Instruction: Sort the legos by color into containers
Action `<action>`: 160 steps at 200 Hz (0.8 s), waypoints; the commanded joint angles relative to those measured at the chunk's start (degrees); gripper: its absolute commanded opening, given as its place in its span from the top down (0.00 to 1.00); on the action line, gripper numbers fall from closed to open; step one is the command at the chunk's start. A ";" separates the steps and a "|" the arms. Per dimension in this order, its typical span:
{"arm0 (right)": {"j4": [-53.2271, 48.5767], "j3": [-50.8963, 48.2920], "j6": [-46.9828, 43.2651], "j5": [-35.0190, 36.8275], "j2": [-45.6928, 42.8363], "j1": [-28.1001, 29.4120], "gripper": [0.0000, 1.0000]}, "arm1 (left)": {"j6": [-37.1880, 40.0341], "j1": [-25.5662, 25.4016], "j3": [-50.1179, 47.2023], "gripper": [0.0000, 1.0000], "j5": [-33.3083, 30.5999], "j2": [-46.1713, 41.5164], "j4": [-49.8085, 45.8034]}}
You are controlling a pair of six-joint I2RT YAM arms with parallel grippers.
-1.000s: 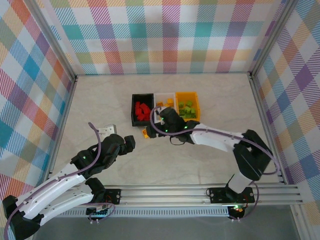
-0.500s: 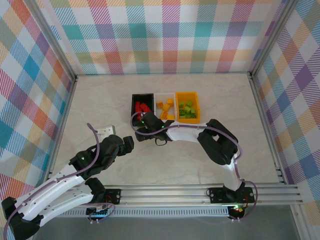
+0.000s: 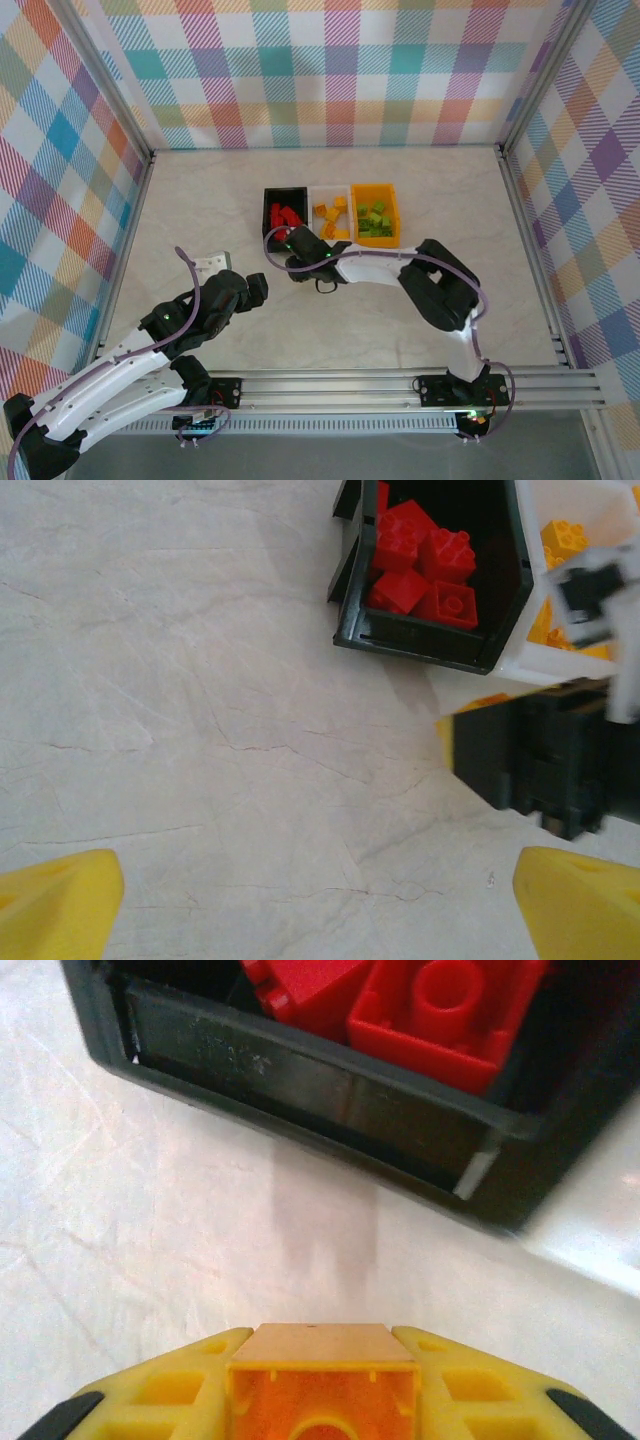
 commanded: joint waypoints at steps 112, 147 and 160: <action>-7.52 12.12 -1.01 1.30 -3.56 -14.36 0.46 | 0.89 0.47 1.77 0.00 -2.75 3.36 1.00; -4.08 12.68 -3.46 0.28 -9.48 -14.19 0.17 | 2.68 0.51 3.79 0.00 -5.42 4.54 0.95; -1.54 8.87 -3.41 0.26 -14.42 -14.03 0.14 | 3.17 0.50 4.62 0.00 -6.96 5.27 1.28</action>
